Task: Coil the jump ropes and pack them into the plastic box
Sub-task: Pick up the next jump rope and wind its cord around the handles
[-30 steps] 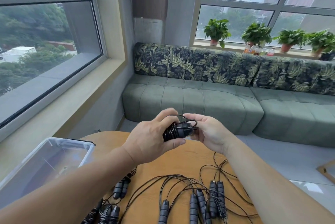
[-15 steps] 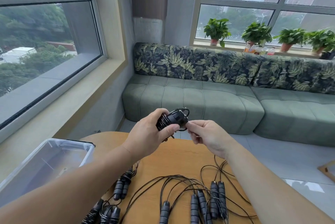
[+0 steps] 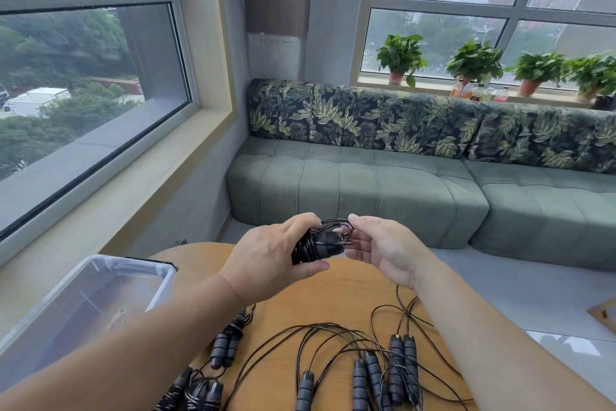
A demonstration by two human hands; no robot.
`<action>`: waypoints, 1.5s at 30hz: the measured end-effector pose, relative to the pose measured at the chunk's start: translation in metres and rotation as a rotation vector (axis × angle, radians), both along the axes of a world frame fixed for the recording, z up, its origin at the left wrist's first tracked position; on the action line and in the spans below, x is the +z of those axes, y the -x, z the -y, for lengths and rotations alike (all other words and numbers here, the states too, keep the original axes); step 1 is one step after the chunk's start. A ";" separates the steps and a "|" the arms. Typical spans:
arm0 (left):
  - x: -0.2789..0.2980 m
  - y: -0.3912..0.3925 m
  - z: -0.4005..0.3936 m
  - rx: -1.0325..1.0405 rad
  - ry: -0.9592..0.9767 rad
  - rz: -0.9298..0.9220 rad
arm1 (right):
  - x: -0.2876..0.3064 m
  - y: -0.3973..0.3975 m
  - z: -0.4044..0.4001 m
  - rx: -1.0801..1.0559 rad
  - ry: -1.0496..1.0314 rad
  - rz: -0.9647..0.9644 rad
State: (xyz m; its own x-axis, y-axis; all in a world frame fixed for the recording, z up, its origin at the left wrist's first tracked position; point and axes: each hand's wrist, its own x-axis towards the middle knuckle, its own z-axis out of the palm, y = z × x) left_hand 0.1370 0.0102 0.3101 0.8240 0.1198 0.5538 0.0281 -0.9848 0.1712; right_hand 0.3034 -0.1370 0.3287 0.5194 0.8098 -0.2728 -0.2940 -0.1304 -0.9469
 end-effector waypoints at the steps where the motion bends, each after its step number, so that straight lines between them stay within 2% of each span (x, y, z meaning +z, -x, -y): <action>1: -0.002 -0.001 -0.001 -0.037 -0.061 0.031 | 0.001 -0.001 0.000 0.014 0.006 0.004; 7: -0.007 -0.006 -0.001 -0.087 -0.195 0.112 | 0.005 -0.001 0.001 -0.001 -0.010 0.059; 12: -0.009 -0.006 -0.002 -0.057 -0.270 0.069 | 0.013 -0.001 0.000 -0.073 -0.012 0.097; 18: -0.011 -0.005 0.005 -0.074 -0.327 0.043 | 0.013 0.008 -0.005 -0.097 0.167 0.185; 25: -0.017 -0.004 0.000 -0.019 -0.328 -0.014 | 0.021 0.009 -0.004 -0.080 0.215 0.234; 33: -0.016 -0.004 -0.002 0.003 -0.343 -0.009 | 0.030 0.009 0.005 -0.046 0.222 0.118; 41: -0.015 -0.005 -0.010 0.057 -0.365 -0.019 | 0.038 0.019 0.008 -0.001 0.137 0.231; 43: -0.016 -0.005 -0.011 0.062 -0.380 -0.014 | 0.039 0.021 0.009 0.043 0.170 0.357; 45: -0.016 -0.006 -0.010 0.065 -0.393 -0.002 | 0.038 0.024 0.007 0.046 0.249 0.584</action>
